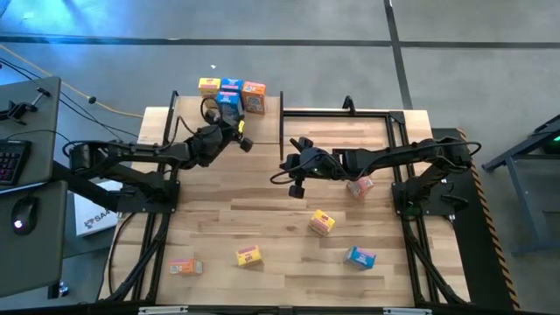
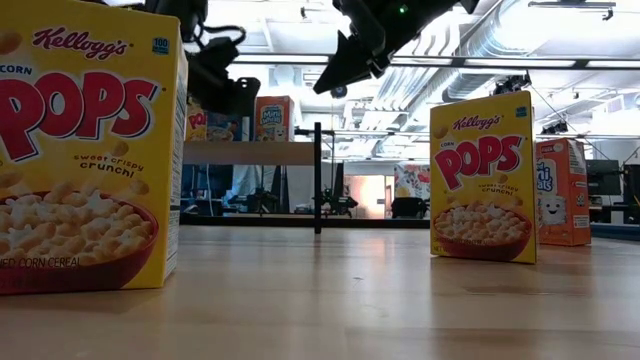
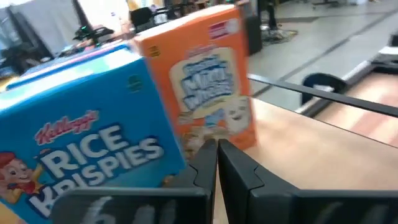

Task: Stack cereal on shelf
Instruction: Put the top blue cereal box on the shelf aligned with the other blue cereal box, then put the right orange cereal box on the shelf aligned with the other orange box

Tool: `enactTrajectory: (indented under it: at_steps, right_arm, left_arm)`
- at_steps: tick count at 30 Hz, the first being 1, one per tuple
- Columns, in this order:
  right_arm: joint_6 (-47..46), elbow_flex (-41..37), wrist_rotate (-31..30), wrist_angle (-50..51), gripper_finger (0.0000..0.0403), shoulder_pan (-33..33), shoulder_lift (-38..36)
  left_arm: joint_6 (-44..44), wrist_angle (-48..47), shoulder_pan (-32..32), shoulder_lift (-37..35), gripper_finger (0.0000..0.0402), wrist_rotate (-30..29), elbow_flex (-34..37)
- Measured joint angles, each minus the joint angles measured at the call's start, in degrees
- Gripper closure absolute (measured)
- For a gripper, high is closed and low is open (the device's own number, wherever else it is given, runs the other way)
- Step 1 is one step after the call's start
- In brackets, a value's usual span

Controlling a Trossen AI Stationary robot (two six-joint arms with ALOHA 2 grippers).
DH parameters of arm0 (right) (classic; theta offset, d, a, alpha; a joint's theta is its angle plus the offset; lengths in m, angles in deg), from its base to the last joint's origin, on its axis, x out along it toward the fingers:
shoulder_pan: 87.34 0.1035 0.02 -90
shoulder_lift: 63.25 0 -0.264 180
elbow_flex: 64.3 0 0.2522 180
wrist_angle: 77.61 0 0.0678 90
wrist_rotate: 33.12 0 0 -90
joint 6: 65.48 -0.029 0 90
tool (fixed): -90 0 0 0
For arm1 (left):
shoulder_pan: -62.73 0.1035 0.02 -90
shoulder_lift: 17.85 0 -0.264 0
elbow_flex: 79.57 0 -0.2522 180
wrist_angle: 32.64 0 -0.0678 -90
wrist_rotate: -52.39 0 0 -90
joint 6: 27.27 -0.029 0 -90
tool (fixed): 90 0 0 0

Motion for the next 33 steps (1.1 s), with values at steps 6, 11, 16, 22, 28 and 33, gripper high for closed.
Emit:
enactTrajectory:
  at_steps: [6,11,16,22,28,33]
  right_arm:
    - [-0.59,0.00,0.02,1.20,0.0401,0.02,0.00]
    - [-0.11,0.00,0.04,0.88,0.0401,0.00,0.00]
    - [-0.56,0.00,0.02,0.91,0.0401,0.01,0.00]
    - [-0.61,0.00,0.03,0.91,0.0401,0.01,0.00]
    - [-1.72,0.00,0.13,0.91,0.0401,0.01,0.00]
    - [-6.44,0.96,0.78,5.25,0.0390,0.18,-0.50]
  left_arm:
    - [3.86,-15.72,-1.71,-6.33,0.0394,-6.35,0.00]
    - [5.33,-18.22,1.49,-6.94,0.0394,-4.54,0.01]
    - [4.92,-17.86,4.24,-6.32,0.0394,-1.95,0.04]
    - [3.29,-15.62,6.88,-6.32,0.0394,1.10,0.04]
    - [3.33,-15.15,7.04,-6.32,0.0394,4.05,0.04]
    - [4.83,-15.73,4.72,-7.42,0.0394,9.73,0.04]
